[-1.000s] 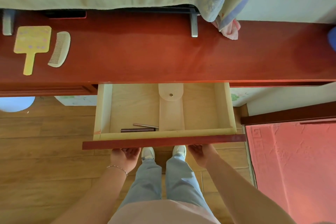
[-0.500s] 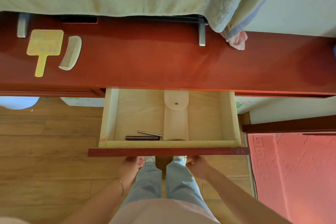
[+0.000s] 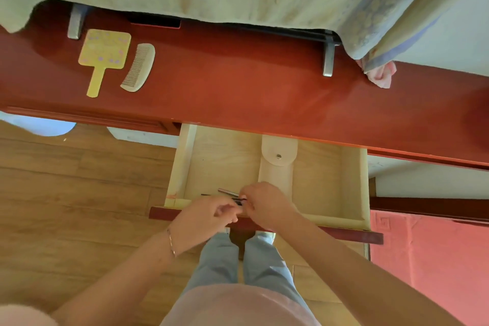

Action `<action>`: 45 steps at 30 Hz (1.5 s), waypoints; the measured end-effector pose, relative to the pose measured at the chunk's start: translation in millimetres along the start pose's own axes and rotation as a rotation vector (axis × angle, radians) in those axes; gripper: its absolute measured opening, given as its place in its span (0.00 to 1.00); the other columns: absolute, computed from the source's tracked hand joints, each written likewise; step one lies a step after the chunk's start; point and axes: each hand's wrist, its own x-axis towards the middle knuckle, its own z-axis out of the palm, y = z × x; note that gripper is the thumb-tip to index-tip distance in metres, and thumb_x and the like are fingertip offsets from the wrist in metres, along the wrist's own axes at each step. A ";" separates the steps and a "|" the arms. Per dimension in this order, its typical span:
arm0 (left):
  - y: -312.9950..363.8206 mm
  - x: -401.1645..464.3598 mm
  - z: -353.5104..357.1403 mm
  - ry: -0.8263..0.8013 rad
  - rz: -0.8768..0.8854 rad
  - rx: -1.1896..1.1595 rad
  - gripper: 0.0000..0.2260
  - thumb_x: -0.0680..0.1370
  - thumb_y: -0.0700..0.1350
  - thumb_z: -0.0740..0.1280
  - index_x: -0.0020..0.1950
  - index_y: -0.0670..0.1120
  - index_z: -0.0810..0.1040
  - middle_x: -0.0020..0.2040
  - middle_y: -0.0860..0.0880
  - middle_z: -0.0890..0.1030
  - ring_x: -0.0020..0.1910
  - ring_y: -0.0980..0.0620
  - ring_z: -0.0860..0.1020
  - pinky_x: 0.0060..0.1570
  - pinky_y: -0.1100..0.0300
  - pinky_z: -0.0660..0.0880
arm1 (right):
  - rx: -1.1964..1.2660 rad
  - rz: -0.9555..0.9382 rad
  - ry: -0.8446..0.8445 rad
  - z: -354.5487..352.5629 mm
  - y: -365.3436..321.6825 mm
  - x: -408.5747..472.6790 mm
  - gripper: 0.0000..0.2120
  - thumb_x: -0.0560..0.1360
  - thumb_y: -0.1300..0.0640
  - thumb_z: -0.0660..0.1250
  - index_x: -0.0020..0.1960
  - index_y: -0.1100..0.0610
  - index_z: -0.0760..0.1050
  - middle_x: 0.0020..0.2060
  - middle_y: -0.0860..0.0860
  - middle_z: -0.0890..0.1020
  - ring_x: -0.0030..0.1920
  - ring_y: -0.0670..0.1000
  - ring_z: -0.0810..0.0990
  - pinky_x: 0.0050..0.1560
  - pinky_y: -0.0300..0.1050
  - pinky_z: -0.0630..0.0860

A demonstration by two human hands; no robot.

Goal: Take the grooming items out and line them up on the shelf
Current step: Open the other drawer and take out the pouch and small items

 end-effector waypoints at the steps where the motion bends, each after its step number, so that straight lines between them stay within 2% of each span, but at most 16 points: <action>1: 0.3 8.8 -5.7 0.028 0.010 0.050 0.10 0.78 0.51 0.61 0.53 0.52 0.79 0.47 0.58 0.82 0.44 0.64 0.78 0.47 0.66 0.76 | -0.050 0.013 -0.003 4.3 3.4 8.5 0.13 0.78 0.57 0.56 0.58 0.57 0.74 0.51 0.55 0.78 0.54 0.56 0.74 0.50 0.47 0.72; 4: -8.1 40.4 -17.4 0.080 -0.006 0.247 0.10 0.79 0.47 0.60 0.57 0.49 0.78 0.54 0.53 0.81 0.50 0.57 0.78 0.49 0.64 0.75 | -0.186 0.054 -0.024 11.8 12.2 26.9 0.13 0.77 0.59 0.57 0.60 0.58 0.72 0.54 0.55 0.76 0.57 0.57 0.72 0.53 0.48 0.70; 7: -17.3 65.6 -22.0 0.019 -0.072 0.420 0.11 0.78 0.43 0.60 0.59 0.47 0.76 0.58 0.49 0.78 0.52 0.51 0.77 0.49 0.61 0.74 | -0.254 0.085 -0.064 13.9 19.1 39.6 0.13 0.75 0.61 0.60 0.60 0.58 0.72 0.55 0.56 0.76 0.57 0.57 0.71 0.52 0.48 0.70; 13: -22.7 89.8 -24.1 -0.220 -0.176 0.709 0.10 0.77 0.40 0.61 0.54 0.42 0.79 0.50 0.45 0.81 0.41 0.48 0.77 0.37 0.60 0.74 | -0.397 0.032 -0.128 18.7 17.1 54.2 0.12 0.74 0.61 0.62 0.57 0.58 0.74 0.55 0.55 0.76 0.60 0.57 0.70 0.53 0.47 0.69; 17: -35.5 100.1 -17.1 -0.362 -0.209 0.821 0.09 0.76 0.43 0.64 0.53 0.42 0.80 0.45 0.46 0.81 0.38 0.48 0.76 0.39 0.59 0.74 | -0.461 0.053 -0.134 22.5 17.7 60.3 0.13 0.75 0.62 0.61 0.58 0.57 0.76 0.56 0.54 0.77 0.61 0.56 0.69 0.57 0.48 0.67; 20: -40.1 104.7 -13.1 -0.413 -0.209 0.844 0.10 0.77 0.44 0.65 0.54 0.42 0.80 0.42 0.47 0.78 0.38 0.48 0.75 0.38 0.59 0.72 | -0.520 0.043 -0.140 24.1 18.4 61.8 0.12 0.75 0.62 0.60 0.57 0.57 0.76 0.55 0.54 0.77 0.60 0.56 0.69 0.56 0.47 0.66; 24: -41.3 106.3 -12.8 -0.450 -0.182 0.846 0.12 0.77 0.46 0.64 0.56 0.41 0.79 0.45 0.45 0.80 0.39 0.48 0.74 0.40 0.59 0.71 | -0.538 0.043 -0.149 25.6 16.6 61.6 0.12 0.73 0.61 0.62 0.56 0.57 0.76 0.54 0.54 0.78 0.59 0.56 0.69 0.55 0.47 0.65; 26: -40.8 106.3 -11.9 -0.470 -0.168 0.867 0.11 0.78 0.44 0.63 0.55 0.41 0.78 0.40 0.47 0.78 0.38 0.48 0.73 0.40 0.59 0.71 | -0.547 0.037 -0.138 25.5 16.3 62.2 0.12 0.73 0.61 0.62 0.55 0.57 0.76 0.54 0.53 0.78 0.59 0.56 0.69 0.54 0.46 0.65; 29: -38.8 106.8 -10.9 -0.481 -0.141 0.914 0.09 0.78 0.42 0.61 0.51 0.40 0.78 0.31 0.49 0.70 0.34 0.49 0.72 0.38 0.59 0.69 | -0.545 0.038 -0.114 27.0 17.4 61.9 0.12 0.73 0.61 0.62 0.56 0.57 0.76 0.55 0.53 0.78 0.59 0.55 0.69 0.54 0.46 0.65; 32: -37.3 104.9 -12.7 -0.496 -0.099 0.931 0.08 0.77 0.40 0.61 0.51 0.39 0.78 0.32 0.49 0.71 0.36 0.48 0.71 0.37 0.58 0.68 | -0.531 0.054 -0.105 27.3 19.7 60.7 0.13 0.73 0.59 0.62 0.57 0.57 0.75 0.55 0.53 0.78 0.59 0.55 0.69 0.55 0.45 0.66; 36: -40.6 107.4 -12.7 -0.522 -0.096 0.933 0.08 0.77 0.40 0.63 0.54 0.40 0.76 0.41 0.46 0.76 0.37 0.48 0.73 0.38 0.58 0.70 | -0.518 0.070 -0.093 28.4 20.2 59.9 0.13 0.74 0.59 0.61 0.57 0.58 0.74 0.56 0.54 0.77 0.59 0.55 0.69 0.56 0.46 0.65; 41: -36.0 105.4 -11.6 -0.537 -0.127 0.953 0.08 0.77 0.40 0.62 0.50 0.39 0.79 0.30 0.49 0.70 0.27 0.53 0.67 0.35 0.60 0.68 | -0.531 0.061 -0.082 29.4 19.7 60.0 0.13 0.75 0.63 0.60 0.58 0.58 0.74 0.56 0.55 0.77 0.60 0.55 0.69 0.57 0.46 0.66; 43: -32.1 104.3 -14.3 -0.546 -0.135 0.936 0.10 0.78 0.42 0.61 0.50 0.39 0.79 0.31 0.49 0.71 0.27 0.52 0.67 0.34 0.59 0.68 | -0.517 0.056 -0.074 27.9 20.2 58.8 0.12 0.75 0.63 0.60 0.57 0.58 0.74 0.55 0.54 0.78 0.59 0.55 0.69 0.56 0.46 0.66; 45: -28.7 103.0 -18.9 -0.556 -0.129 0.906 0.11 0.78 0.46 0.61 0.50 0.40 0.78 0.33 0.48 0.72 0.30 0.50 0.70 0.36 0.59 0.68 | -0.485 0.055 -0.059 26.7 21.4 57.5 0.11 0.75 0.62 0.60 0.56 0.57 0.74 0.54 0.54 0.78 0.58 0.55 0.70 0.56 0.46 0.66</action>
